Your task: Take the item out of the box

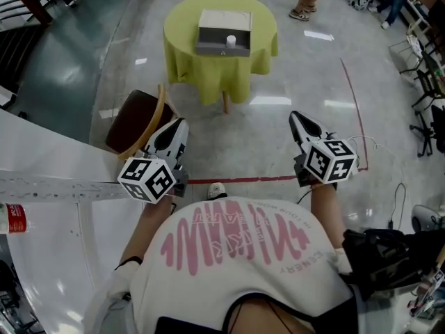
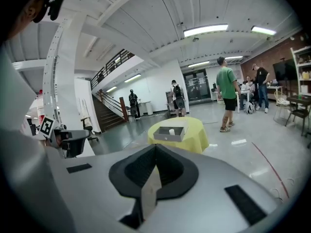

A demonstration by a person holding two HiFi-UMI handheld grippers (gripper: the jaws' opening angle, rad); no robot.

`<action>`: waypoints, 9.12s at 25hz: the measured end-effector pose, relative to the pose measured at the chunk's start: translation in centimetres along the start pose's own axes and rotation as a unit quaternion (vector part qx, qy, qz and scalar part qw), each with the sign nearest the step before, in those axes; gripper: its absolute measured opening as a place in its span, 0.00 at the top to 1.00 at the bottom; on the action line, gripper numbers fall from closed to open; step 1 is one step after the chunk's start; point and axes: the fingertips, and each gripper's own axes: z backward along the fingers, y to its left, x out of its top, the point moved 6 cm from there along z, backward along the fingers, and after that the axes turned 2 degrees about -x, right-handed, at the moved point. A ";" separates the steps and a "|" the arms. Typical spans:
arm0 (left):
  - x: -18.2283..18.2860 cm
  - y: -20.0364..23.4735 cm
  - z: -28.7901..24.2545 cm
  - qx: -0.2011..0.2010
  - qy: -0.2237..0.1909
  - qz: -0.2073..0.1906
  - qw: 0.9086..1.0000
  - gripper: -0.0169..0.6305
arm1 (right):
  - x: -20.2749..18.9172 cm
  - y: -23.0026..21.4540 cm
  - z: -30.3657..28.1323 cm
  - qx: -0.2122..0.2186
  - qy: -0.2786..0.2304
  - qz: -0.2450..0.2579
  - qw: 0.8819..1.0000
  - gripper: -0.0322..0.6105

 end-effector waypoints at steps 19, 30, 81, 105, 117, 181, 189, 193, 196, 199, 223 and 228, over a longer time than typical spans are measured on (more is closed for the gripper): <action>7.1 9.5 -10.8 -0.068 -0.023 -0.031 0.997 0.96 | 4.7 -0.3 -10.2 -0.045 -0.042 0.000 0.998 0.94; 6.4 11.3 -11.5 -0.081 -0.012 -0.005 0.997 0.96 | 4.5 0.5 -13.3 -0.035 -0.017 -0.007 0.999 0.94; 10.3 18.0 -25.5 0.025 -0.037 0.029 0.999 0.96 | 13.3 -9.2 -34.0 0.105 0.037 0.011 0.994 0.94; 8.4 21.9 -27.9 0.109 -0.048 0.070 0.990 0.96 | 11.4 -11.1 -42.8 0.175 0.108 0.026 0.978 0.94; 7.1 23.6 -26.5 0.141 -0.035 0.082 0.986 0.96 | 9.2 -10.6 -45.6 0.192 0.149 0.036 0.969 0.94; 4.9 25.9 -22.5 0.204 -0.029 0.115 0.972 0.96 | 3.1 -9.3 -53.1 0.122 0.332 0.185 0.917 0.62; 4.6 25.9 -21.4 0.211 -0.041 0.121 0.969 0.96 | 3.0 -8.7 -53.6 0.120 0.358 0.205 0.903 0.62; 4.5 25.9 -21.2 0.214 -0.043 0.121 0.968 0.96 | 2.9 -8.9 -53.6 0.116 0.357 0.208 0.903 0.63; 4.5 25.8 -21.3 0.215 -0.044 0.123 0.968 0.96 | 2.9 -9.1 -53.6 0.118 0.356 0.206 0.904 0.64; 4.4 25.7 -21.4 0.215 -0.044 0.122 0.968 0.96 | 2.7 -9.1 -53.6 0.121 0.357 0.204 0.903 0.64; 4.1 26.3 -21.0 0.218 -0.041 0.125 0.967 0.96 | 2.6 -8.8 -53.6 0.120 0.364 0.187 0.904 0.67; 4.2 26.6 -21.3 0.216 -0.042 0.125 0.967 0.96 | 2.5 -8.7 -53.6 0.120 0.365 0.185 0.905 0.67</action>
